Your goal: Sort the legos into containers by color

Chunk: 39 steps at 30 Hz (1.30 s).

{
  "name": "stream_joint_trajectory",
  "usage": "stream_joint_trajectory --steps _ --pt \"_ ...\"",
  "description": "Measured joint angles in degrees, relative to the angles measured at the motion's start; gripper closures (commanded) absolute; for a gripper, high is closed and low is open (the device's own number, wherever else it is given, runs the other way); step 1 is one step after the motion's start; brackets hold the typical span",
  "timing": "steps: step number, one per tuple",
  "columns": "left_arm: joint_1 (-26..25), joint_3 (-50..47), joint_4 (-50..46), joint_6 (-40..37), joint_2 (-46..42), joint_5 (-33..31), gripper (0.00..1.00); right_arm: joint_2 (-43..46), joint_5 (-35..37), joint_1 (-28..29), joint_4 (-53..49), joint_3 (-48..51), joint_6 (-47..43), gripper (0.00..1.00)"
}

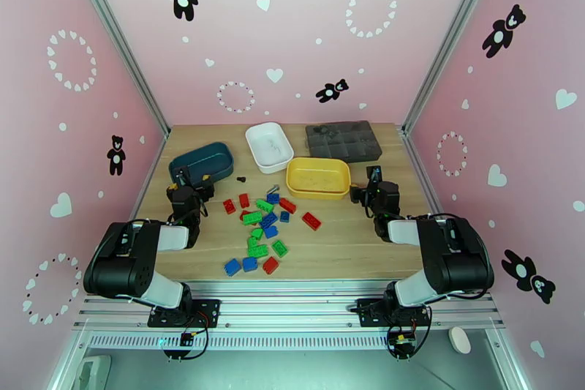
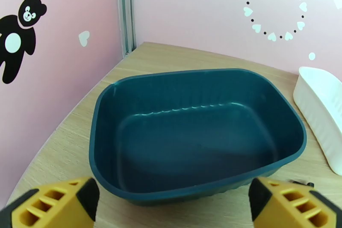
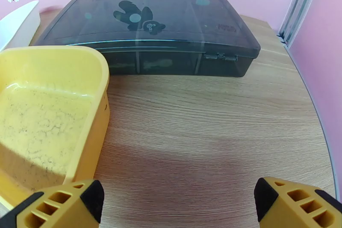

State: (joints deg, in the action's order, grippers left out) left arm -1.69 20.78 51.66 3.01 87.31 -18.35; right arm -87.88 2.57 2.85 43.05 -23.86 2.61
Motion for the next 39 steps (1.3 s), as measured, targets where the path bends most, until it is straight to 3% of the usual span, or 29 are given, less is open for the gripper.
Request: stream_joint_trajectory --steps 39 --pt "-0.1 0.1 -1.3 0.0 -0.5 -0.1 0.02 0.1 -0.1 0.0 -0.2 0.0 0.0 0.01"
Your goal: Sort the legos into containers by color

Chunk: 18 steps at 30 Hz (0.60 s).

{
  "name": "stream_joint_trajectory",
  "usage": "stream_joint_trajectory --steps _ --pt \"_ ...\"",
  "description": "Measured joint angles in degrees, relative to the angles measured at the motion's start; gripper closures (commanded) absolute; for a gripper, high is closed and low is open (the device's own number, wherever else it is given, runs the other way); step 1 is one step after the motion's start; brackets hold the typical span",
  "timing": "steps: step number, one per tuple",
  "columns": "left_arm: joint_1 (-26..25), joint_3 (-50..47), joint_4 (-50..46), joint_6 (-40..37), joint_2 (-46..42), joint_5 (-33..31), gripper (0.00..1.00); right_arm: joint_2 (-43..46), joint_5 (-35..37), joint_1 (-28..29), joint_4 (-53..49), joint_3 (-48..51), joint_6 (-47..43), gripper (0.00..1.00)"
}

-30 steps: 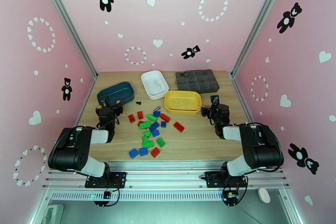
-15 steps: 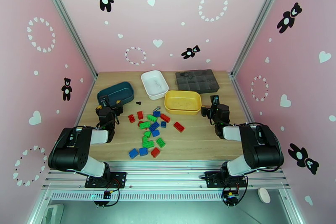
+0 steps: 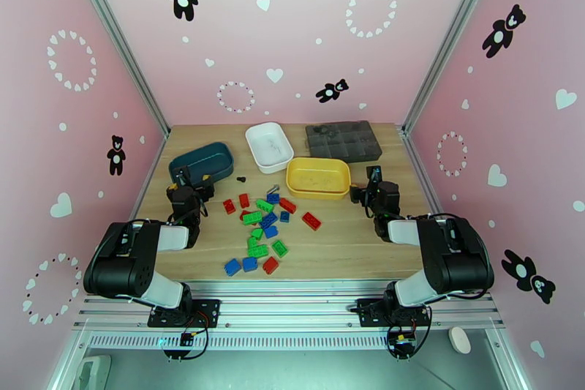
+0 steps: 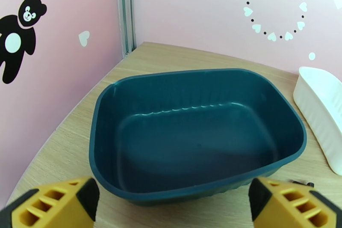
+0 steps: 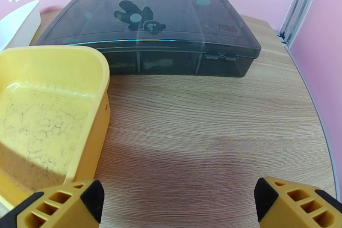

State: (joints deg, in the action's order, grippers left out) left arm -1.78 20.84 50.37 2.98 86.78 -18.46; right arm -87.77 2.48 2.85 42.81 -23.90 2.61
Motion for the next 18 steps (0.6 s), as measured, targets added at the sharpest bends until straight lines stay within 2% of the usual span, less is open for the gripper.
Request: stream_joint_trajectory --steps 4,9,14,18 --pt "-2.6 1.4 -8.3 -0.5 -5.9 -4.2 0.02 2.9 0.1 0.0 -3.7 -0.5 0.0 0.01" --pt "-4.7 4.6 -17.1 2.9 -18.6 -9.5 0.02 13.0 2.1 0.0 -9.6 -0.7 1.6 0.01" --pt "-4.7 8.5 -32.7 15.8 -33.1 -12.7 0.02 23.9 7.8 0.0 -25.5 -6.0 10.2 0.01" --pt "-4.7 12.7 -48.0 24.8 -39.8 -12.2 0.02 27.8 10.9 -0.2 -40.5 -13.0 19.1 0.03"
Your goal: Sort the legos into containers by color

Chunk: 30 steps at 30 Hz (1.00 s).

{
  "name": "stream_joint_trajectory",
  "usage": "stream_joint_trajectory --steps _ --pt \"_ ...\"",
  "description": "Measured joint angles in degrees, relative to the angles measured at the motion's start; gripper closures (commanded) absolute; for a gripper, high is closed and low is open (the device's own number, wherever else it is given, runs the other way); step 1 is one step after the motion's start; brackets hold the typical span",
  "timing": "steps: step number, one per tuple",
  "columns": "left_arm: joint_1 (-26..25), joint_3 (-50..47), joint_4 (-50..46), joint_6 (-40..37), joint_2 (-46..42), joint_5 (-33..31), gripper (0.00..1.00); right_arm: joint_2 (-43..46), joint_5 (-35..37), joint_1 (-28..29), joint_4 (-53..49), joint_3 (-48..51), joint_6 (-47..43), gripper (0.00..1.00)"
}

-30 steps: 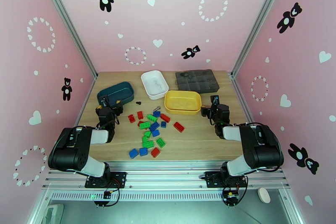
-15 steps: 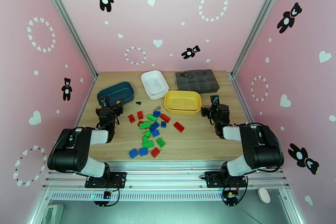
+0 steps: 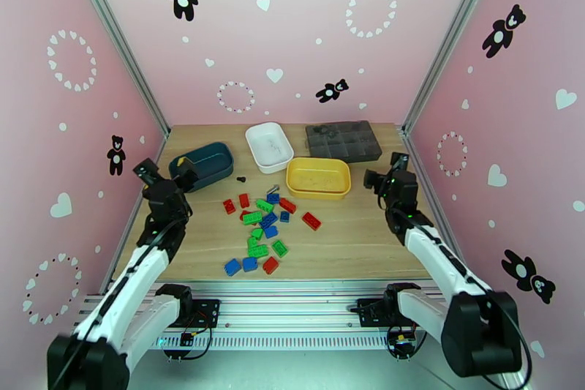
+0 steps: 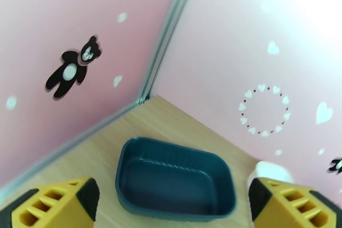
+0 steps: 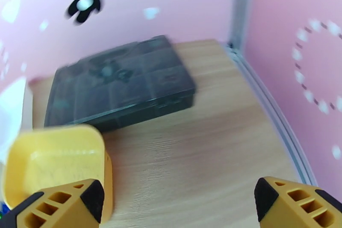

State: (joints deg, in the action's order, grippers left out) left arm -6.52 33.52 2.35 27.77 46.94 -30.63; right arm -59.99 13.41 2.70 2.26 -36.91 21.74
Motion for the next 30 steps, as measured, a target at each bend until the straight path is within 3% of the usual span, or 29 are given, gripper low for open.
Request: stream_joint_trajectory --steps 2,5,10,15,21,30 --pt "0.0 0.5 -7.0 3.7 -2.7 2.1 0.02 2.6 -2.3 -0.2 -5.4 -0.6 3.5 0.13" --pt "0.0 0.5 -15.6 7.0 -5.2 9.2 0.02 5.9 -8.8 0.0 -11.8 -0.6 6.9 0.19" --pt "-0.1 0.6 -27.5 9.6 -4.6 22.9 0.06 7.3 -17.6 4.2 -19.8 -0.8 8.6 0.11" --pt "-4.3 0.2 -33.3 12.2 -4.6 32.5 0.01 6.0 -21.2 15.1 -25.6 -1.8 7.3 0.06" --pt "-16.8 -0.8 -33.2 17.6 -5.2 33.0 0.02 -4.7 -20.4 26.2 -27.9 -3.6 5.6 0.05" --pt "-27.4 -0.7 -30.2 22.7 -0.9 26.6 0.02 -21.7 -15.0 35.5 -28.8 -9.2 2.0 0.07"
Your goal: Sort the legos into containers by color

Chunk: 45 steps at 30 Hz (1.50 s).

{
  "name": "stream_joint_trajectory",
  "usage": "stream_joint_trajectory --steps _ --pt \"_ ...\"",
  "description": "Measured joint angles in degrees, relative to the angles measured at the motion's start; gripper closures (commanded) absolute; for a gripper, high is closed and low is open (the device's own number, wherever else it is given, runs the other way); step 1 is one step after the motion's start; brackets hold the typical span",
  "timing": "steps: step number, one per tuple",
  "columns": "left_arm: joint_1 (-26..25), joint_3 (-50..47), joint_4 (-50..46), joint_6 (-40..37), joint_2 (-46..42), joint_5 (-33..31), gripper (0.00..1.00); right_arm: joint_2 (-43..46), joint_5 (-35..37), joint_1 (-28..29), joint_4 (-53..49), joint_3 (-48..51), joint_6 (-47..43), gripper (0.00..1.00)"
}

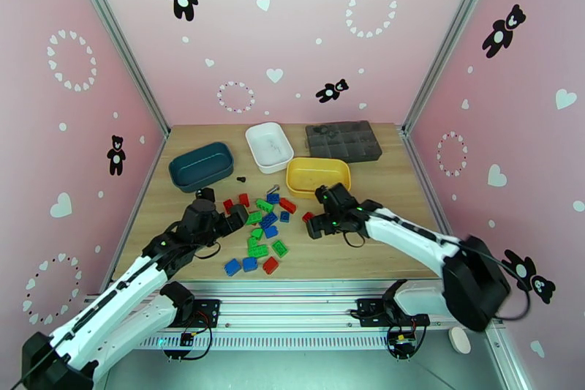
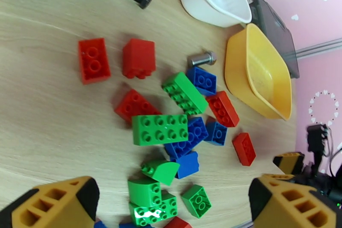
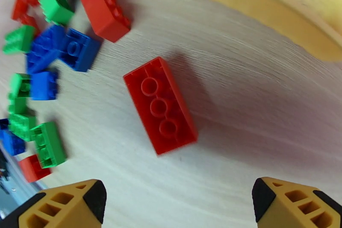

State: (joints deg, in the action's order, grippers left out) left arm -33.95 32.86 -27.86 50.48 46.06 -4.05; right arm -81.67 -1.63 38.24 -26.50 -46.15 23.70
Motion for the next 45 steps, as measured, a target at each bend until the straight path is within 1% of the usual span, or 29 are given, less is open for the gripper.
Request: stream_joint_trajectory --steps 5,9,17,22,25,28,31,34,40,41,45 --pt "-3.8 0.1 1.0 2.1 2.3 -3.1 0.02 -6.8 2.2 1.6 0.5 -2.7 -1.5 0.15" --pt "-5.2 0.2 1.7 3.2 3.7 -4.4 0.02 -11.1 3.8 1.6 0.8 -5.7 -2.3 0.20" --pt "-5.5 0.2 1.7 4.4 3.5 -6.2 0.02 -17.3 5.6 1.6 1.0 -11.1 -3.7 0.39" --pt "-5.5 0.2 1.4 4.7 2.1 -7.2 0.02 -17.9 5.4 1.6 1.0 -11.7 -3.3 0.53" --pt "-5.5 0.2 1.5 4.7 1.9 -7.3 0.02 -17.9 5.0 1.8 1.0 -11.7 -2.8 0.58" --pt "-5.5 0.2 1.9 4.6 2.5 -7.2 0.02 -17.4 4.9 1.8 0.9 -11.6 -2.4 0.59" --pt "-5.6 0.2 4.1 4.0 5.0 -5.7 0.02 -14.7 4.7 1.8 0.8 -11.1 -1.7 0.60" --pt "-5.6 0.7 6.3 2.8 9.0 -2.9 0.01 -10.7 4.7 1.8 0.6 -11.0 -1.2 0.60" --pt "-5.6 5.9 12.2 0.7 18.4 4.6 0.02 -3.8 4.1 0.8 0.3 -11.2 -0.8 0.60" --pt "-5.6 7.2 13.3 0.3 19.8 5.5 0.02 -3.5 3.9 0.3 -0.2 -11.6 -0.8 0.58" --pt "-5.6 11.4 16.4 -0.8 23.0 7.3 0.01 -3.7 3.4 -1.2 -1.5 -13.2 -1.4 0.45"
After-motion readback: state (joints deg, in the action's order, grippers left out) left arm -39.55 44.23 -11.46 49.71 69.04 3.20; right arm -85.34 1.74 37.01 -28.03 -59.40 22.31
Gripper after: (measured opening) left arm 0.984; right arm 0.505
